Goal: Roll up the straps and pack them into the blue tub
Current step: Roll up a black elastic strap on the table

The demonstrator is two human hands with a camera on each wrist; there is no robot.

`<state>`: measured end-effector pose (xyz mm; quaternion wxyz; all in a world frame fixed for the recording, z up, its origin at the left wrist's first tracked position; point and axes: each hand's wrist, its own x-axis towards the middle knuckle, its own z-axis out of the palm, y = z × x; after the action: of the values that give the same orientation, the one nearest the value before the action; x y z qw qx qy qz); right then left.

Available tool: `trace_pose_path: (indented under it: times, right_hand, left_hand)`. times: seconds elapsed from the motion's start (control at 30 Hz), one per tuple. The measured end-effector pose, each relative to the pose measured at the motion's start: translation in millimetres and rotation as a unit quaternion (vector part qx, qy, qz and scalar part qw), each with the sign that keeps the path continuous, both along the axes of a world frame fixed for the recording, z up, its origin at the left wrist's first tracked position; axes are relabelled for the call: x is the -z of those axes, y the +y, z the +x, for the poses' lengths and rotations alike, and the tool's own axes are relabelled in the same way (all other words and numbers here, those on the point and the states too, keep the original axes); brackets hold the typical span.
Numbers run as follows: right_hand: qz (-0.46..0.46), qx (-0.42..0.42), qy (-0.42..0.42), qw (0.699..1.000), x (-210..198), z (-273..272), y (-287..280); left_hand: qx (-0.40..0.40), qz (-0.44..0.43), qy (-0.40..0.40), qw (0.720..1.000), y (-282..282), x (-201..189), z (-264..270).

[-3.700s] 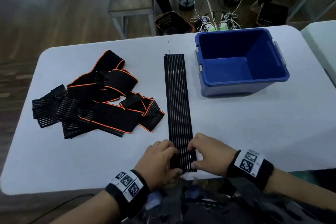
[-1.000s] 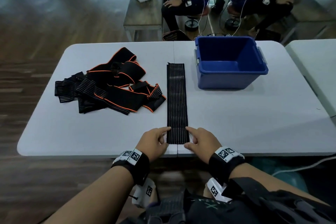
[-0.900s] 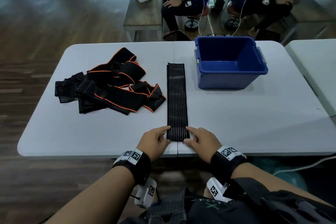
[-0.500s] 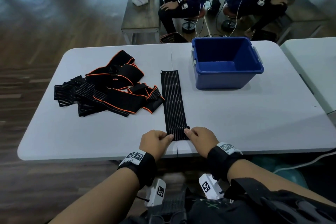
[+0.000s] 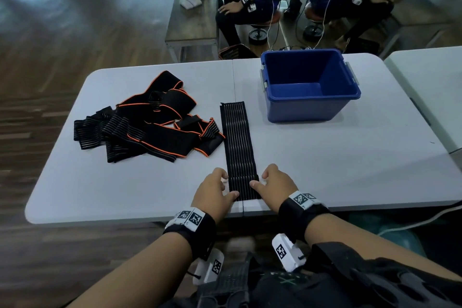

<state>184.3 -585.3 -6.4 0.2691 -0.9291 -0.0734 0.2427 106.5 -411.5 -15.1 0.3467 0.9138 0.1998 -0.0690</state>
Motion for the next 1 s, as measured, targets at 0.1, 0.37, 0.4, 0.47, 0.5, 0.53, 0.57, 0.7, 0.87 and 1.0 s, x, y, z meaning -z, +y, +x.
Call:
trace_pose_path:
  times: [0.1, 0.37, 0.4, 0.47, 0.5, 0.53, 0.57, 0.7, 0.87, 1.0]
  right_hand:
    - [0.008, -0.026, -0.037, 0.999, 2, -4, -2]
    - [-0.001, -0.105, -0.072, 0.992, 4, 1, -5]
    - [0.005, -0.11, -0.065, 0.992, 4, 2, -8]
    - [0.022, -0.126, -0.048, 0.991, 3, 3, -15]
    - [0.029, -0.135, -0.035, 0.99, 2, 3, -18]
    - [0.031, -0.144, -0.022, 0.989, 1, 4, -20]
    - [0.028, -0.153, -0.015, 0.988, 3, 6, -21]
    - [0.027, -0.13, -0.017, 0.991, 6, 13, -18]
    - [0.018, -0.104, -0.025, 0.994, 3, 13, -10]
    - [0.027, -0.059, 0.018, 0.998, 1, 18, -7]
  left_hand:
    - [0.046, 0.039, -0.022, 0.998, 1, 5, -2]
    - [0.138, 0.131, 0.018, 0.982, 17, 13, -10]
    - [0.139, 0.133, 0.016, 0.981, 19, 14, -10]
    - [0.133, 0.122, 0.006, 0.983, 21, 16, -9]
    - [0.13, 0.113, 0.001, 0.985, 21, 17, -8]
    - [0.126, 0.104, -0.005, 0.987, 21, 17, -8]
    - [0.119, 0.096, -0.01, 0.988, 21, 17, -7]
    - [0.079, 0.054, 0.005, 0.995, 19, 14, -3]
    - [0.03, -0.018, 0.01, 0.999, 19, 8, 5]
    - [0.007, -0.016, 0.036, 0.999, 20, 7, 8]
